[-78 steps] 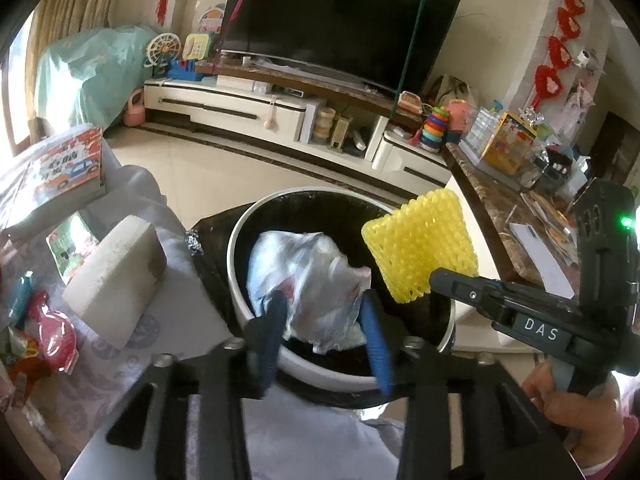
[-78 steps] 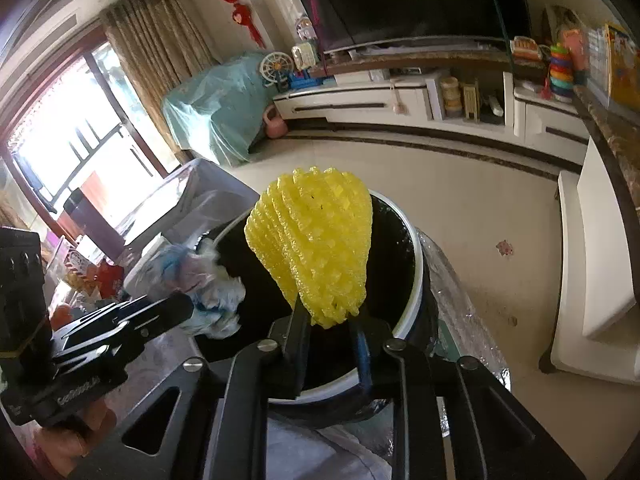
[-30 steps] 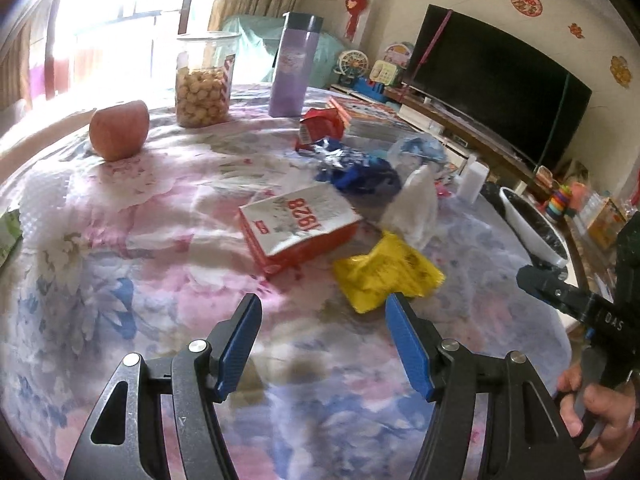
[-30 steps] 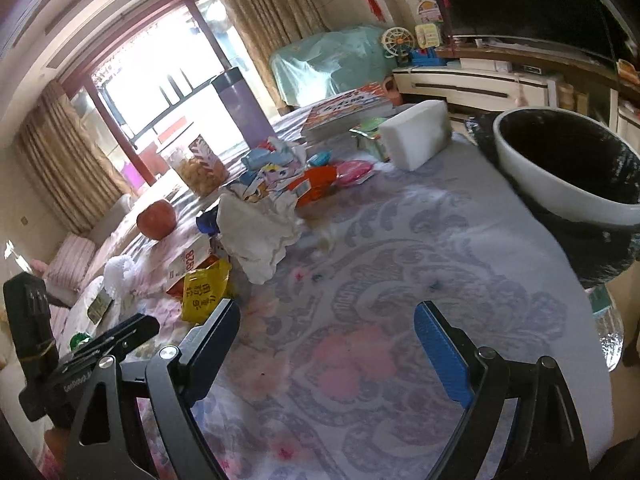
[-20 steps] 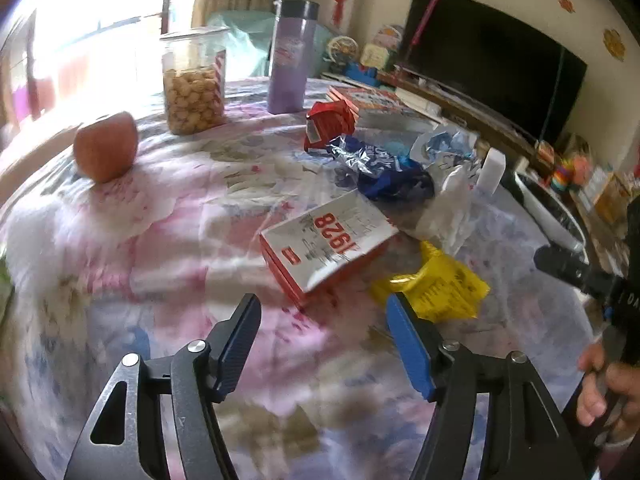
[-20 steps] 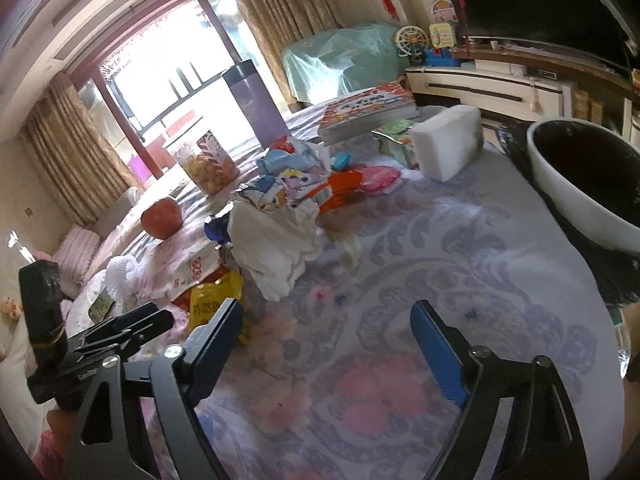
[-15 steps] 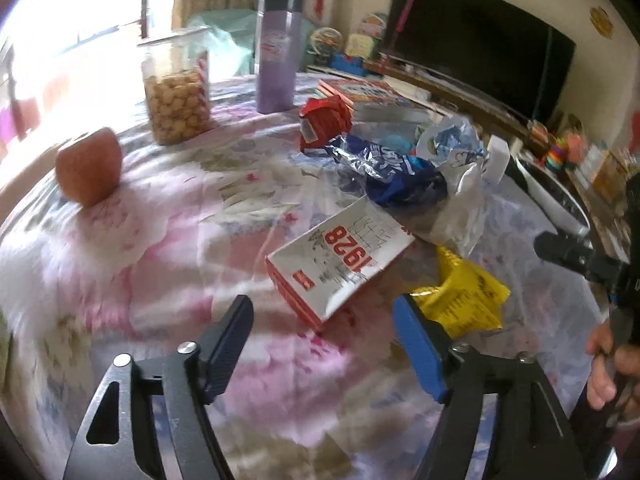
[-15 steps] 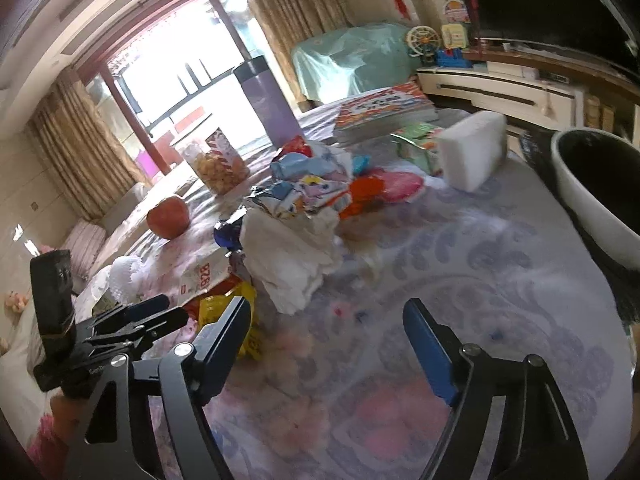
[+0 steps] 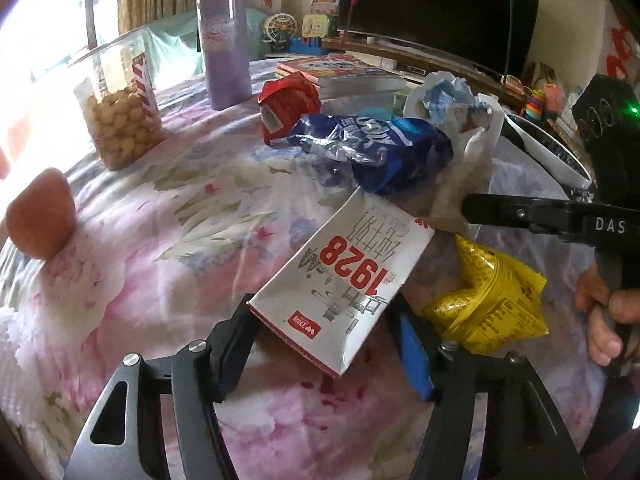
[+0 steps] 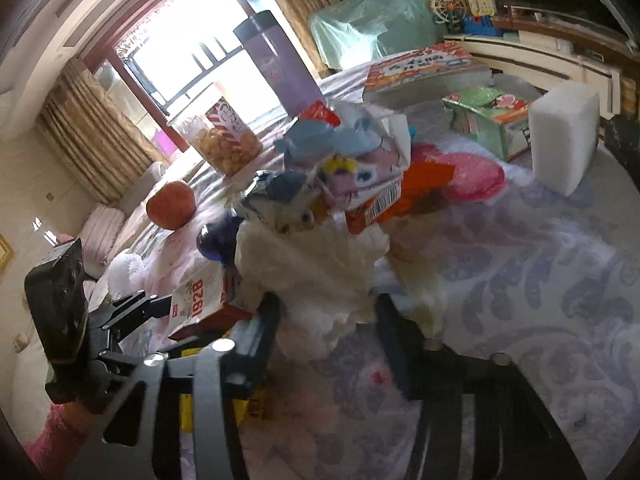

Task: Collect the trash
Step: 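Grasp the white tissue with the right tool while the left tool grasps the white-and-red carton, then carry tissue and carton over the bin and open both tools to drop them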

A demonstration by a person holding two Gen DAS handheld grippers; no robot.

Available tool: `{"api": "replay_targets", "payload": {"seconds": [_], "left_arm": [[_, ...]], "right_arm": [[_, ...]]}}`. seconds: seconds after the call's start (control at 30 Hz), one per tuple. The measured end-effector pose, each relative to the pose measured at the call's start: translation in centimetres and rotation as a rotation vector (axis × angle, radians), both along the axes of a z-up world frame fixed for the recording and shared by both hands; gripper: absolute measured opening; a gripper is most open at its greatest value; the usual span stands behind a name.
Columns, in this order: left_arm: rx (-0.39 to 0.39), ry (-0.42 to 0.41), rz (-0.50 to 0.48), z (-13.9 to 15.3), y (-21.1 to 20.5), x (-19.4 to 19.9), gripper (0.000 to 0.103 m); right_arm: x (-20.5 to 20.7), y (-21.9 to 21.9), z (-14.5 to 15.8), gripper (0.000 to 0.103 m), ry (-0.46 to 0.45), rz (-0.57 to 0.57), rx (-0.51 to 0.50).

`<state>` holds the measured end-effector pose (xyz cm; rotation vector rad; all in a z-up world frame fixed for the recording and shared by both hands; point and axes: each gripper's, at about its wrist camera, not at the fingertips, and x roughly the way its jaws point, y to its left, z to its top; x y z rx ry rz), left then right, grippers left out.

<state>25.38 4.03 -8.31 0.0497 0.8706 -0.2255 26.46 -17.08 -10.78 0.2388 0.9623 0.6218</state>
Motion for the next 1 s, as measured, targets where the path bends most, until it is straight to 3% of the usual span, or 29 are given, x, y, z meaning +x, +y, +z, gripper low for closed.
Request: {"api": "replay_targets", "payload": {"seconds": [0.1, 0.47, 0.73, 1.0], "left_arm": [[0.012, -0.019, 0.024, 0.3, -0.2, -0.6, 0.060], [-0.147, -0.079, 0.174, 2.8, 0.2, -5.8, 0.058], [-0.189, -0.108, 0.100, 4.9, -2.8, -9.0, 0.058], [-0.194, -0.094, 0.002, 5.3, -7.1, -8.9, 0.058]], "right_arm": [[-0.7, -0.6, 0.1, 0.035, -0.010, 0.003, 0.016], [-4.4, -4.9, 2.3, 0.032, -0.053, -0.052, 0.036], [-6.7, -8.2, 3.5, 0.032, -0.071, -0.104, 0.033], [-8.9, -12.4, 4.3, 0.032, -0.098, -0.181, 0.023]]}}
